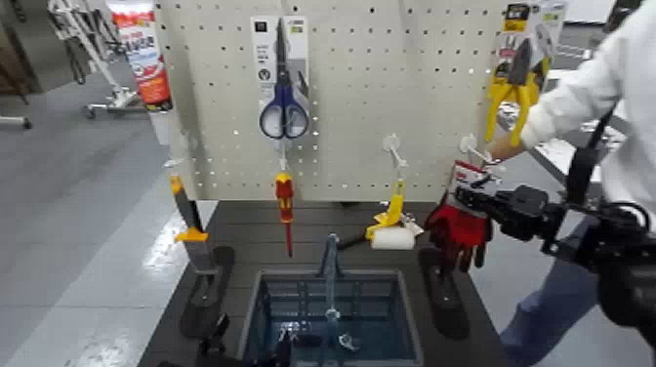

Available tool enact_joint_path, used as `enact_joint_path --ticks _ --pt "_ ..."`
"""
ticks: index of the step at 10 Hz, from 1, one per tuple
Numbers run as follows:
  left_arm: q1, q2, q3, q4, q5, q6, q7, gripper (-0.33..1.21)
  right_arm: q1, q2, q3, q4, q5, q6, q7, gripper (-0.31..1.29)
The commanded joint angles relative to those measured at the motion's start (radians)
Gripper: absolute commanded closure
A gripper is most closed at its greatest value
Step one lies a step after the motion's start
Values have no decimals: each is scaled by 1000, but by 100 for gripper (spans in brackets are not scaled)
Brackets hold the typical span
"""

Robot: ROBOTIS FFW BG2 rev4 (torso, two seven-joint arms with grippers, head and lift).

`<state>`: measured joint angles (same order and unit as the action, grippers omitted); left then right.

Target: Put the red colored gloves into the crate.

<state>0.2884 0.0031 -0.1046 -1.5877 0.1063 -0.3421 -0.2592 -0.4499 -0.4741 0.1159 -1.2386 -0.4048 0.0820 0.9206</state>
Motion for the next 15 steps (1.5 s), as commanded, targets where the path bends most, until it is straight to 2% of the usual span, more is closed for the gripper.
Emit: enact_joint_path --ticks 1,3,5,8,10,12,15 --pt "1 -130 2 -1 1 3 0 11 43 -14 -41 -147 3 54 -2 114" --pt "3 -127 6 -3 4 5 0 11 89 -6 -71 -268 3 110 -3 114" --pt "3 -123 8 -5 4 8 0 11 148 0 -67 -380 -19 170 -22 114" --pt "3 -118 10 -6 6 11 0 11 234 32 -65 -483 -74 226 -51 114" --pt "3 -117 11 -8 6 12 0 11 290 52 -56 -525 -115 251 -77 114" --pt "3 -115 8 -8 7 14 0 11 335 74 -42 -547 -128 269 -86 114" --pt "1 -112 2 -6 9 17 2 11 376 100 -7 -542 -178 269 -97 114"
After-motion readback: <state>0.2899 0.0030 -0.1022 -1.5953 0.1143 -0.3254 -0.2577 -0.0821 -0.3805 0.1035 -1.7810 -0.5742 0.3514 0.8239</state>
